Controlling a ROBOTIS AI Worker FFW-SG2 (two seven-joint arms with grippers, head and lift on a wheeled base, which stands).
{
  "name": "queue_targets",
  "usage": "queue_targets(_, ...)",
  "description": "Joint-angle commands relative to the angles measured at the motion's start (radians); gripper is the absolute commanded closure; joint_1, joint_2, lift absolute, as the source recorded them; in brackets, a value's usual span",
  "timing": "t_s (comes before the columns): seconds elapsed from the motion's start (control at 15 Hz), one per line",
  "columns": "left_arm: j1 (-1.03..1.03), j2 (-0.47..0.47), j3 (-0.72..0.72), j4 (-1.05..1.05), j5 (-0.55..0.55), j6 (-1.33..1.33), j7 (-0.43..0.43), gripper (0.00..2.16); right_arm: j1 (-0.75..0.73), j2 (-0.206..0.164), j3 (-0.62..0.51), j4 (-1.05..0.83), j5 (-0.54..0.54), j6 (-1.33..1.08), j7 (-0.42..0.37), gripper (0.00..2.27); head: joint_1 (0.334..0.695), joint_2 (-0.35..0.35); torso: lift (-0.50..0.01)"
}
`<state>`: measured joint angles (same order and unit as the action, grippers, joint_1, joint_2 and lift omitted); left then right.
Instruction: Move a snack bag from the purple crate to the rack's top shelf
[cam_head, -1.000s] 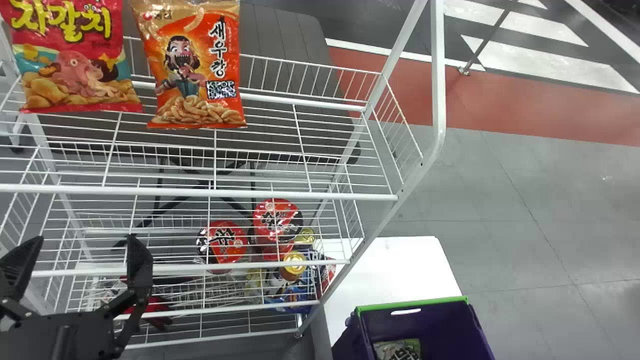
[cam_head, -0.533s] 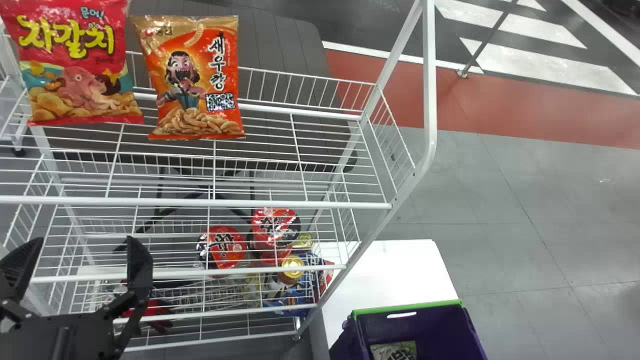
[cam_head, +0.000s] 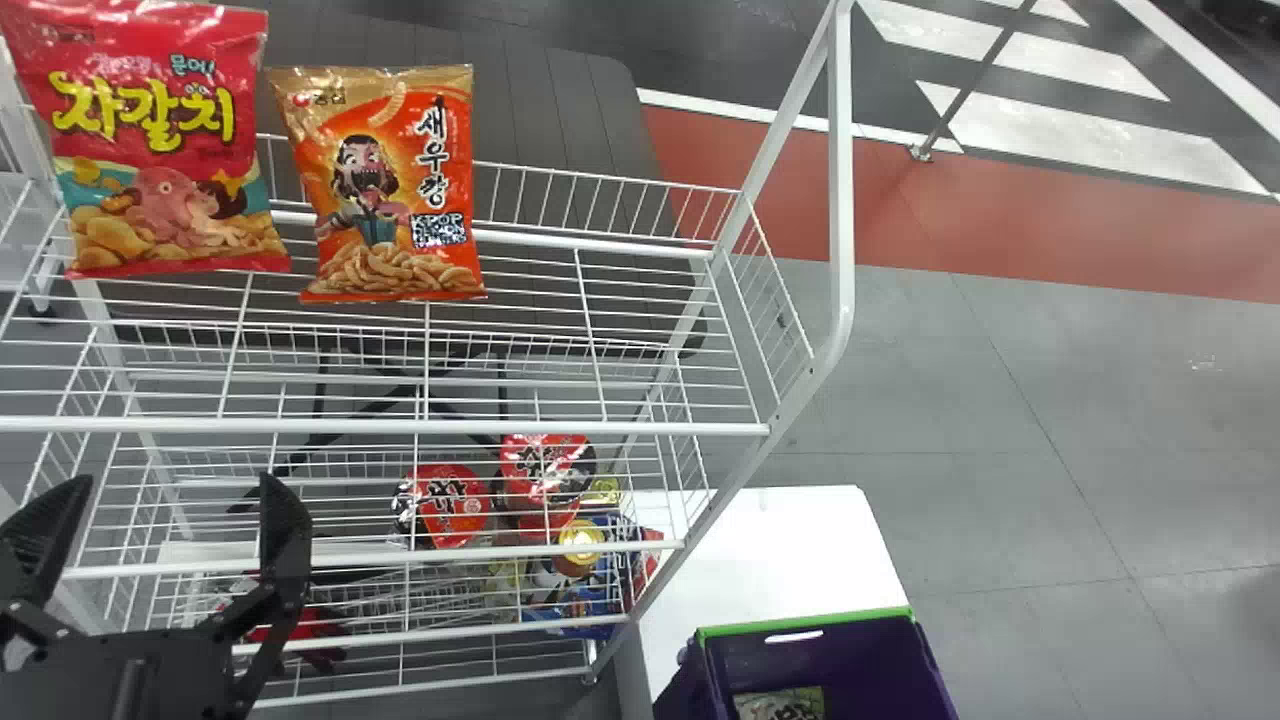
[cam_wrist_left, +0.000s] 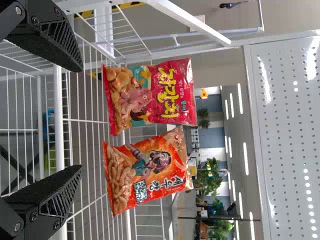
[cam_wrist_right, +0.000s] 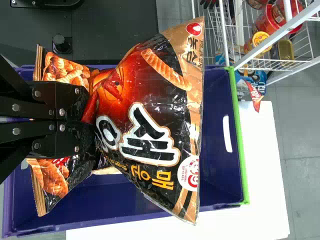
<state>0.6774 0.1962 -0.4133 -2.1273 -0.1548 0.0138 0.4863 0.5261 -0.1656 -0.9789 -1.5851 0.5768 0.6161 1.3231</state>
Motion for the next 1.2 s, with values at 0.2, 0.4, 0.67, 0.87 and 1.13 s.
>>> queue_targets(0.2,0.005,0.000,-0.001,-0.005,-0.002,-0.002,0.000,0.14,0.000,0.008,-0.009,-0.012,-0.002,-0.006,0.007,2.11,0.695,-0.350,0.009)
queue_targets(0.4,0.005,-0.001,-0.001,-0.005,-0.003,-0.002,0.000,0.14,0.000,0.009,-0.006,-0.012,-0.003,-0.012,0.007,2.11,0.695,-0.350,0.010)
queue_targets(0.67,0.007,-0.003,0.001,0.001,-0.003,-0.002,0.002,0.14,0.000,0.018,-0.011,-0.041,-0.051,0.061,0.044,2.12,0.695,-0.350,0.000)
queue_targets(0.87,0.007,-0.006,-0.001,0.006,-0.005,-0.002,0.002,0.14,0.009,0.075,-0.058,-0.202,-0.132,0.031,0.044,2.13,0.695,-0.350,0.000)
queue_targets(1.13,0.007,0.000,-0.012,0.000,-0.012,-0.002,0.002,0.14,-0.017,0.153,-0.050,-0.443,-0.273,0.113,0.044,2.13,0.695,-0.350,0.000)
